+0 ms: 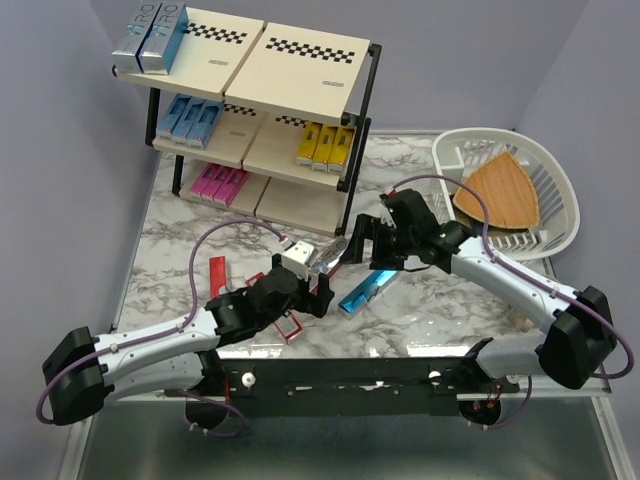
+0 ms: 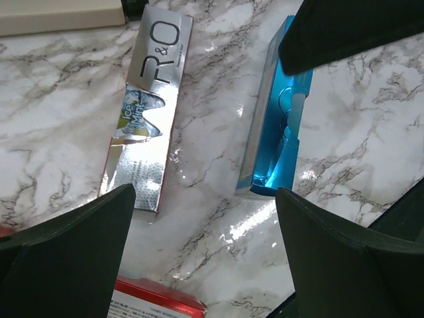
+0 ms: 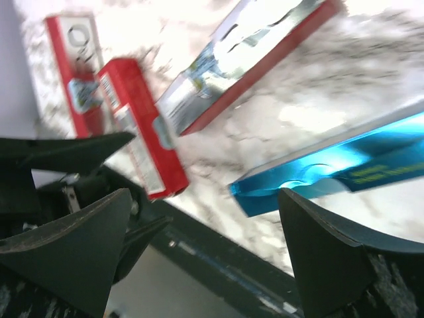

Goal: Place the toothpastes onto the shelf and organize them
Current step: Adjust the toothpaste at the center of the board.

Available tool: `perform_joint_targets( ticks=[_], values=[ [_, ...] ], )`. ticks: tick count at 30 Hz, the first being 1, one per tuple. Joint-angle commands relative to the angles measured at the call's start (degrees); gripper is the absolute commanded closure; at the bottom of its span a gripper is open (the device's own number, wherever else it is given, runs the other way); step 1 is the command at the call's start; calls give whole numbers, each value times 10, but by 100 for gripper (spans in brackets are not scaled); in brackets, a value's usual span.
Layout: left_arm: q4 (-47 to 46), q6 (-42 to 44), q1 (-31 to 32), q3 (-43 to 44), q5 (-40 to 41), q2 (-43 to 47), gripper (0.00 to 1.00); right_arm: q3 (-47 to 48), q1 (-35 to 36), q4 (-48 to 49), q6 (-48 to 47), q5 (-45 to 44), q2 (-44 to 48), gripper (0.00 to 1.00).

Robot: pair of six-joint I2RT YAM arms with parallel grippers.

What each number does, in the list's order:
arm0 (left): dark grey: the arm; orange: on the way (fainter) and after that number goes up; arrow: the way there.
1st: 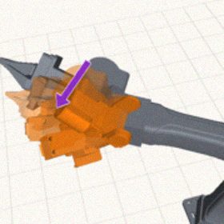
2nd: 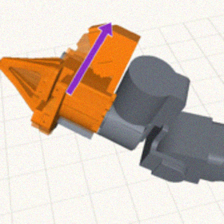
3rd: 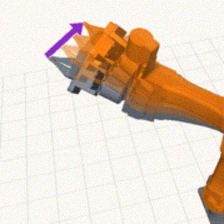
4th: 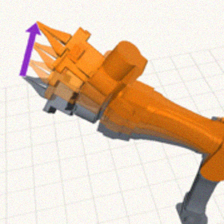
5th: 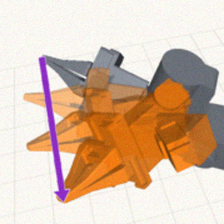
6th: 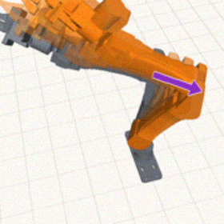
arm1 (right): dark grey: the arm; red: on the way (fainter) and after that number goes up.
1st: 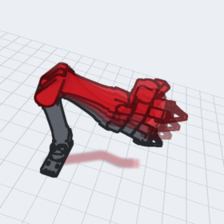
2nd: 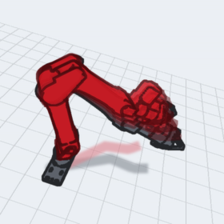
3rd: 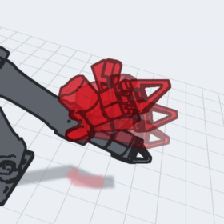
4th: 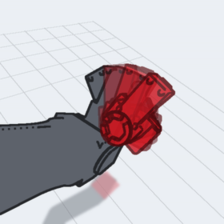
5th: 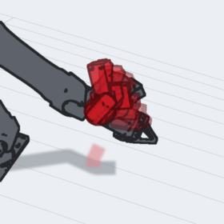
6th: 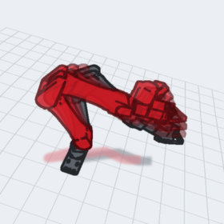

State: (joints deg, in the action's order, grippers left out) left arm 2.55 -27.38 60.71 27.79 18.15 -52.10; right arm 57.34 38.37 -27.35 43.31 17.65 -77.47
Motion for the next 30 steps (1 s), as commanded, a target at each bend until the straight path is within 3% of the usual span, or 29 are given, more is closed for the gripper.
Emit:
perform_joint_targets(
  ticks=[1,5,9,16,30],
  values=[
    [-20,-70,10,5,-42,-37,1,25,1,-123,-14,-203,32,0],
    [-22,-45,22,26,-122,-69,1,26,-9,-162,-3,-292,18,0],
    [-23,11,30,31,-209,-94,2,22,-40,-136,-30,-274,-4,0],
    [-23,70,35,44,-291,-141,5,60,-91,-110,-87,-258,-61,0],
    [-45,100,35,119,-284,-277,5,84,-136,-82,-125,-182,-159,0]
  ],
)
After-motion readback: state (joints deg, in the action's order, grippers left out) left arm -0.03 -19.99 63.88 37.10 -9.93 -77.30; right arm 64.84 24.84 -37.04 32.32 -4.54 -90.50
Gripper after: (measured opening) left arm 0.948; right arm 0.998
